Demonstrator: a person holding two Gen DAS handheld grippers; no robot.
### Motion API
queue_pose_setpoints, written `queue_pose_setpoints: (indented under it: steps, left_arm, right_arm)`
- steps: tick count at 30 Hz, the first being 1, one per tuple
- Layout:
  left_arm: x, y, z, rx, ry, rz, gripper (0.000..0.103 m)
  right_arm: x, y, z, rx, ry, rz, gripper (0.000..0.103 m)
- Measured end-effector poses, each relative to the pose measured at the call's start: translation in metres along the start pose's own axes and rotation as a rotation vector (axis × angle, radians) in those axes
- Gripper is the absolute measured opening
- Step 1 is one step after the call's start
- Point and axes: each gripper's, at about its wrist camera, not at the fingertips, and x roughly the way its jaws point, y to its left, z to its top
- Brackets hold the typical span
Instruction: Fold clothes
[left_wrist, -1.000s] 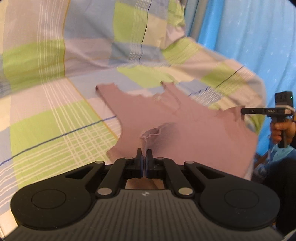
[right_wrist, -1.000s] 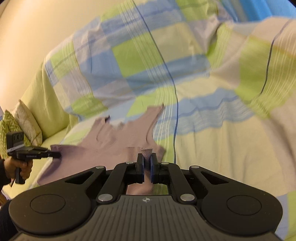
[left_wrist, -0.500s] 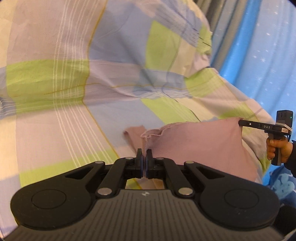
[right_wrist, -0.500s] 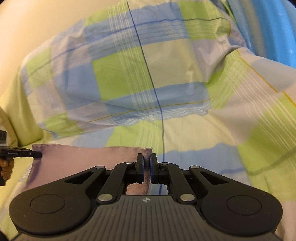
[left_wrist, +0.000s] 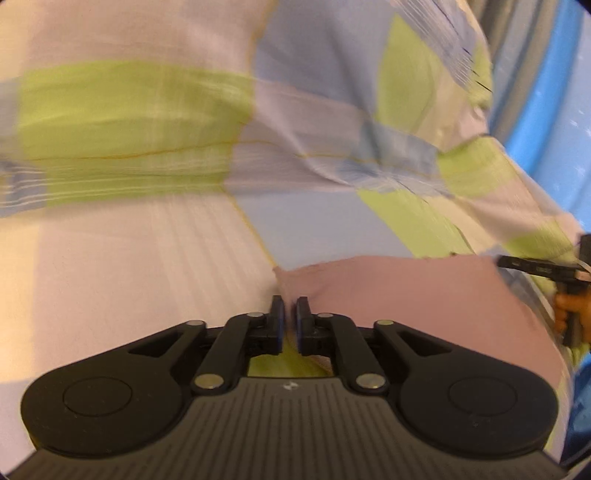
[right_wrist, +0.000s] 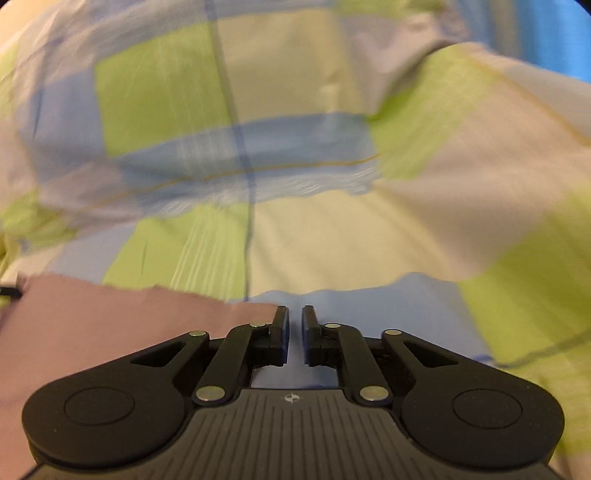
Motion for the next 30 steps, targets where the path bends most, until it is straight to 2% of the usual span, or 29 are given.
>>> queue_pose_setpoints:
  steps: [3, 6, 8, 11, 14, 18, 20, 21, 23, 26, 30]
  left_arm:
    - [-0.026, -0.004, -0.011, 0.021, -0.002, 0.032, 0.007]
    - [-0.059, -0.021, -0.030, 0.067, 0.001, 0.032, 0.008]
    - [-0.083, -0.041, -0.045, 0.154, 0.004, 0.041, 0.008]
    - [-0.110, -0.084, -0.071, 0.355, 0.003, 0.080, 0.008]
    - [-0.125, -0.127, -0.096, 0.521, 0.007, 0.070, 0.009]
    - [-0.113, -0.169, -0.112, 0.640, 0.015, 0.006, 0.015]
    - [-0.101, -0.181, -0.118, 0.701, 0.025, 0.001, 0.017]
    - [-0.095, -0.181, -0.118, 0.690, 0.039, -0.005, 0.017]
    - [-0.084, -0.171, -0.114, 0.597, 0.086, -0.032, 0.017]
    - [-0.082, -0.153, -0.115, 0.535, 0.112, -0.038, 0.018]
    - [-0.097, -0.133, -0.118, 0.508, 0.131, -0.040, 0.019]
  right_arm:
    - [-0.038, 0.009, -0.010, -0.031, -0.009, 0.019, 0.021]
    - [-0.080, 0.025, -0.027, -0.084, 0.002, 0.060, 0.025]
    - [-0.105, 0.042, -0.043, -0.148, 0.023, 0.099, 0.026]
    - [-0.134, 0.074, -0.069, -0.256, 0.042, 0.142, 0.026]
    - [-0.142, 0.110, -0.093, -0.321, 0.071, 0.176, 0.026]
    - [-0.130, 0.158, -0.112, -0.361, 0.096, 0.221, 0.026]
    - [-0.122, 0.175, -0.115, -0.350, 0.092, 0.260, 0.026]
    - [-0.116, 0.180, -0.114, -0.328, 0.094, 0.273, 0.026]
    - [-0.101, 0.186, -0.113, -0.290, 0.110, 0.282, 0.026]
    - [-0.083, 0.184, -0.114, -0.267, 0.182, 0.257, 0.025]
    - [-0.097, 0.161, -0.121, -0.251, 0.204, 0.229, 0.024]
